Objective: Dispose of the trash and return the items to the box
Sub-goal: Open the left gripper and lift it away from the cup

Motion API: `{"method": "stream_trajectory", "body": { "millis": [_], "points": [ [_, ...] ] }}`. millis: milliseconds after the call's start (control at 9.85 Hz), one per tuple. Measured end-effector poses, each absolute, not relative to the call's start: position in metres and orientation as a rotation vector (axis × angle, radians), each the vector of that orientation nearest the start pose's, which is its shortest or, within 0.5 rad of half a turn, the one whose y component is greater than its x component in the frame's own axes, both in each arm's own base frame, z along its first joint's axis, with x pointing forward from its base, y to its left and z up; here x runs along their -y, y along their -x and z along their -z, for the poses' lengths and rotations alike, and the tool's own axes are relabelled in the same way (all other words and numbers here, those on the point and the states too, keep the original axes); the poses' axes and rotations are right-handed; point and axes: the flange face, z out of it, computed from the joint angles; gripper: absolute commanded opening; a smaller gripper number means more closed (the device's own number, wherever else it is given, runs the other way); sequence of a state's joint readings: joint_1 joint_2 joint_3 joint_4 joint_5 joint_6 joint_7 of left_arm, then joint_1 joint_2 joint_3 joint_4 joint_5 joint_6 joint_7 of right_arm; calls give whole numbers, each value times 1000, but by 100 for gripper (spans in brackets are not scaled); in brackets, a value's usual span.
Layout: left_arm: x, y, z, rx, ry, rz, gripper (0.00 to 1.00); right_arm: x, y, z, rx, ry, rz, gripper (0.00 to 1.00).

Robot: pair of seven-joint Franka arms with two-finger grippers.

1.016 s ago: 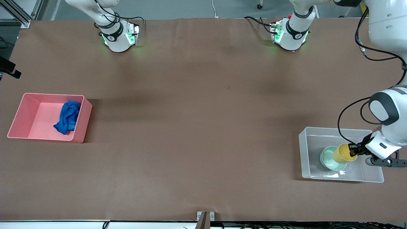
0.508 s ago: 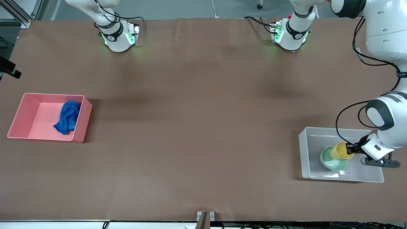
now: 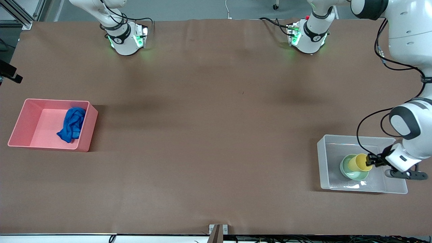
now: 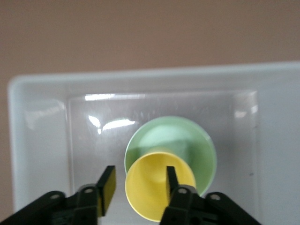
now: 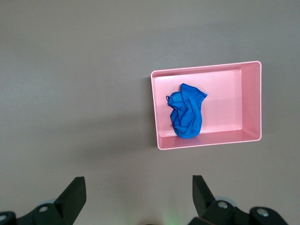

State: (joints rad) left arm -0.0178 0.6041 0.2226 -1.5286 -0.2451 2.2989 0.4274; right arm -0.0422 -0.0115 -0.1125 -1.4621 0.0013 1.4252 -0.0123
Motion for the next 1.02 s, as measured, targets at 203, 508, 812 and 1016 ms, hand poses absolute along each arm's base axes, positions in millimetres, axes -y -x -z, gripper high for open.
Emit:
{"method": "stream_trajectory", "body": {
  "millis": [203,508,812,1016],
  "points": [
    [-99,-699,-404,-175,3188,310,100,83,-529,-668,-224,3129,-41,100],
    [-34,-650,-518,-135,3124,142,100,84,-529,-668,-215,3129,-48,100],
    [-2,-589,-621,-138,3115,210,100,85,-528,-667,-211,3128,-52,100],
    [-1,-558,-657,-143,3116,216,100,86,-528,-667,-211,3128,-53,100]
  ]
}}
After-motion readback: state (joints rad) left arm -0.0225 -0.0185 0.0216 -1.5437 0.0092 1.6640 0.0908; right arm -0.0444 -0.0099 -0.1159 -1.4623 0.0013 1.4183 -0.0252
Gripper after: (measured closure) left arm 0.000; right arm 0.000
